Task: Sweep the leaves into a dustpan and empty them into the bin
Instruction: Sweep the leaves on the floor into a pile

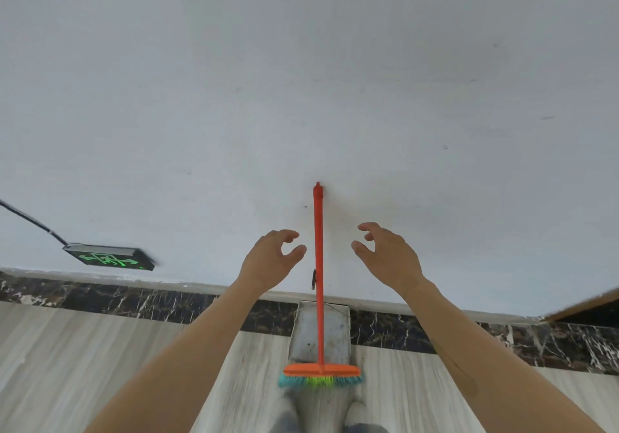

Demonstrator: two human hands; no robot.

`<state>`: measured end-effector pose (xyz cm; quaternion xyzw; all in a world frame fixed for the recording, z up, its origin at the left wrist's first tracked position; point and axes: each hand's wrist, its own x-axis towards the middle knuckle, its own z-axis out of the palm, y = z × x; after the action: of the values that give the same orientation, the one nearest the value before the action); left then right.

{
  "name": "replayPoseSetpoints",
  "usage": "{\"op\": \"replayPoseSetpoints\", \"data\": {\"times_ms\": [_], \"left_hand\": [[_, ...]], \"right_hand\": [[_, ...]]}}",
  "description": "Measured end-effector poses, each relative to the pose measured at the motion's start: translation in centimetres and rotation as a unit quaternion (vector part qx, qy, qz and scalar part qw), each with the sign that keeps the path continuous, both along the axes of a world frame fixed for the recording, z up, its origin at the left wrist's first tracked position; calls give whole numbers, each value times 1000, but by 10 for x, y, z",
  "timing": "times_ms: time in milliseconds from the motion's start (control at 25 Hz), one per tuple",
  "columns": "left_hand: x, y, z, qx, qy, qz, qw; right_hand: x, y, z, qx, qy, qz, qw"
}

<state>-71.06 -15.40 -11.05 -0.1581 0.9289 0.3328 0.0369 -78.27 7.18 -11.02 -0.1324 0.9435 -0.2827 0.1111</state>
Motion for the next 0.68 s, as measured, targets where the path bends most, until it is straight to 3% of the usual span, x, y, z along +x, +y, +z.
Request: {"op": "replayPoseSetpoints", "data": {"times_ms": [120, 280, 440, 680], "left_hand": [[-41, -6, -23, 95, -33, 60, 993], [-83, -9, -43, 245, -74, 111, 960], [-115, -8, -52, 373, -73, 116, 918], [-140, -2, -65, 435, -59, 112, 892]], "right_hand": [[-26, -31, -26, -86, -103, -60, 989], [-46, -73, -56, -201, -253, -119, 939], [-67, -101, -74, -210, -290, -130, 925], [-82, -120, -82, -240, -285, -101, 922]]}}
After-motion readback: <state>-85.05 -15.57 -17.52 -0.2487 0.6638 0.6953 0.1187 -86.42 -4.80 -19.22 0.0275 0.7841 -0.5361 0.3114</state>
